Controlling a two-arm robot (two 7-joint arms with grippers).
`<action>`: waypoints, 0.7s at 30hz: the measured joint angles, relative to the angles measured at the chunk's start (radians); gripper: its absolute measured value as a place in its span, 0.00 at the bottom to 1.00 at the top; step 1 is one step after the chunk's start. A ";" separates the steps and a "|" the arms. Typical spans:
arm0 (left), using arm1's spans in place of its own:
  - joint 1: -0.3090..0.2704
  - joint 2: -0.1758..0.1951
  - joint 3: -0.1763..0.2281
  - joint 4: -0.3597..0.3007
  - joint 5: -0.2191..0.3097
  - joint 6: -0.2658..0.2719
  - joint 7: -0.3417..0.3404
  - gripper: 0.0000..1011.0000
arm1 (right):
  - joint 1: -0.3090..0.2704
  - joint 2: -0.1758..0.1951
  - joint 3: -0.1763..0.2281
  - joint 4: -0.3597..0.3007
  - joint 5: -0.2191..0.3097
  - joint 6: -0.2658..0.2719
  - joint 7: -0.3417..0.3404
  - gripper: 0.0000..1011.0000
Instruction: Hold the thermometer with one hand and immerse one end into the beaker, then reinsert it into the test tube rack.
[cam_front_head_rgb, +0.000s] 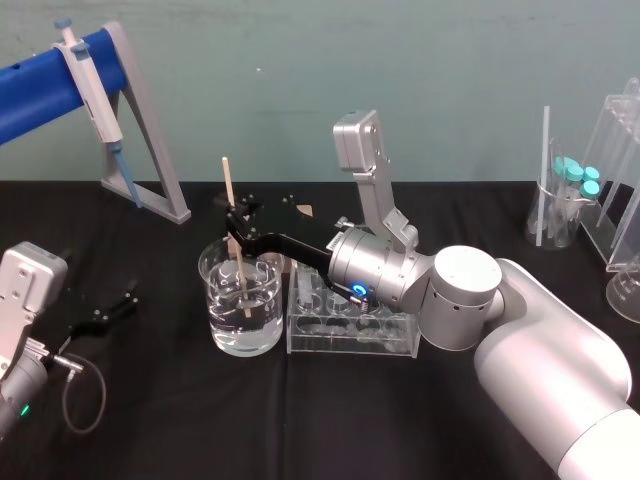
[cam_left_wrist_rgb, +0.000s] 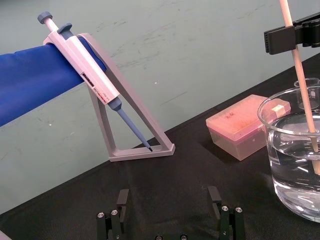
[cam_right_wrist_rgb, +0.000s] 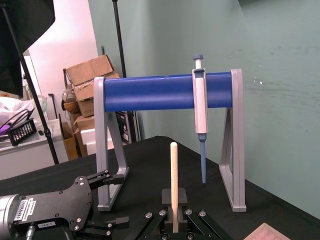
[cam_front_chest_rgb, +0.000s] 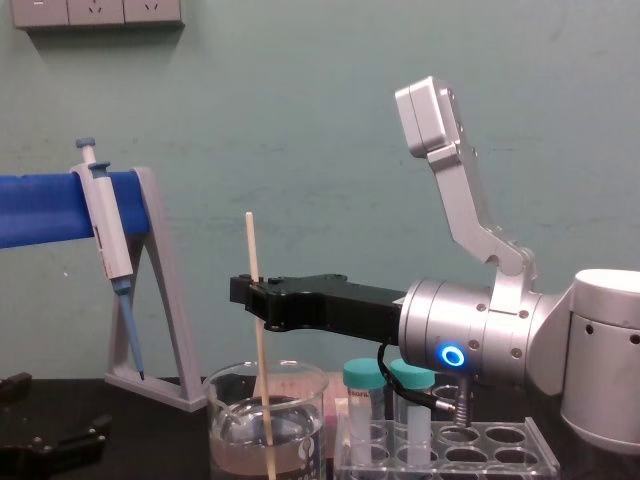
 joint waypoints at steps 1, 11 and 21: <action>0.000 0.000 0.000 0.000 0.000 0.000 0.000 0.99 | 0.000 0.000 0.000 0.000 0.000 0.000 0.000 0.05; 0.000 0.000 0.000 0.000 0.000 0.000 0.000 0.99 | 0.000 0.000 0.000 0.000 0.000 0.000 0.000 0.05; 0.000 0.000 0.000 0.000 0.000 0.000 0.000 0.99 | 0.000 0.000 0.000 0.000 0.000 0.000 0.000 0.05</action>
